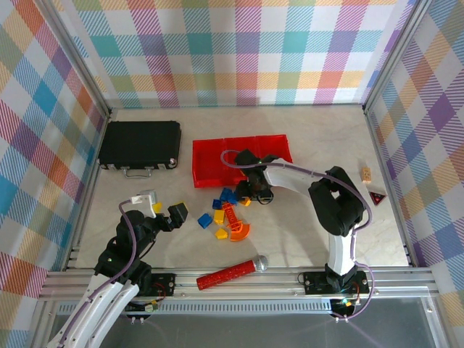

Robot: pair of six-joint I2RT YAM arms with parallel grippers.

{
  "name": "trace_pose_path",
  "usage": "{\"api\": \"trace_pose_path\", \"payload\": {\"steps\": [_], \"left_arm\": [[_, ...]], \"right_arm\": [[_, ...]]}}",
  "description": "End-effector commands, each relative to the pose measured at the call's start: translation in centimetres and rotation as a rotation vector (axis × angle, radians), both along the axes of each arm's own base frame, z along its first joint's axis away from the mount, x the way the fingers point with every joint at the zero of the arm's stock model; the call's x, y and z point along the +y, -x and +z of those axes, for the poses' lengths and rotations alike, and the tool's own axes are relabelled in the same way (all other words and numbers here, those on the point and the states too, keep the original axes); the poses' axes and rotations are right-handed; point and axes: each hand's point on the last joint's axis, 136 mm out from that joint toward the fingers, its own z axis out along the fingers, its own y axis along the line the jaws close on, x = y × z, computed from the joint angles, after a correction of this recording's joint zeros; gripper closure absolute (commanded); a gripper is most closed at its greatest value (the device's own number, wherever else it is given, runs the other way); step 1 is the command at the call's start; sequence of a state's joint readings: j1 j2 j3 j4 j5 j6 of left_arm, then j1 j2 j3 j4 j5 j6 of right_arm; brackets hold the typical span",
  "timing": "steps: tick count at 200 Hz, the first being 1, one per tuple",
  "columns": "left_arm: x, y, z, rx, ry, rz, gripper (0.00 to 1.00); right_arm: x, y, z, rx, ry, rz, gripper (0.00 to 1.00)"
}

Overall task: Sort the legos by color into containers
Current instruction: Pick up the lego from the center of the table.

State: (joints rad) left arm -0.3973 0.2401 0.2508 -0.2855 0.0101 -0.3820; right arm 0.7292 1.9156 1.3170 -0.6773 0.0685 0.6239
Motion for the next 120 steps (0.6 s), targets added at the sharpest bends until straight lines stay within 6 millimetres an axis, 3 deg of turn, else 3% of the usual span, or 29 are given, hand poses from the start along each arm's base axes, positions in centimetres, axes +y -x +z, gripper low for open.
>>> {"api": "trace_pose_path", "payload": {"steps": [1, 120], "left_arm": [[-0.5, 0.1, 0.3, -0.02, 0.02, -0.019, 0.0], [-0.5, 0.0, 0.4, -0.022, 0.021, -0.019, 0.0]], "right_arm": [[0.4, -0.6, -0.4, -0.012, 0.004, -0.042, 0.32], [-1.4, -0.2, -1.5, -0.019, 0.084, -0.04, 0.47]]}}
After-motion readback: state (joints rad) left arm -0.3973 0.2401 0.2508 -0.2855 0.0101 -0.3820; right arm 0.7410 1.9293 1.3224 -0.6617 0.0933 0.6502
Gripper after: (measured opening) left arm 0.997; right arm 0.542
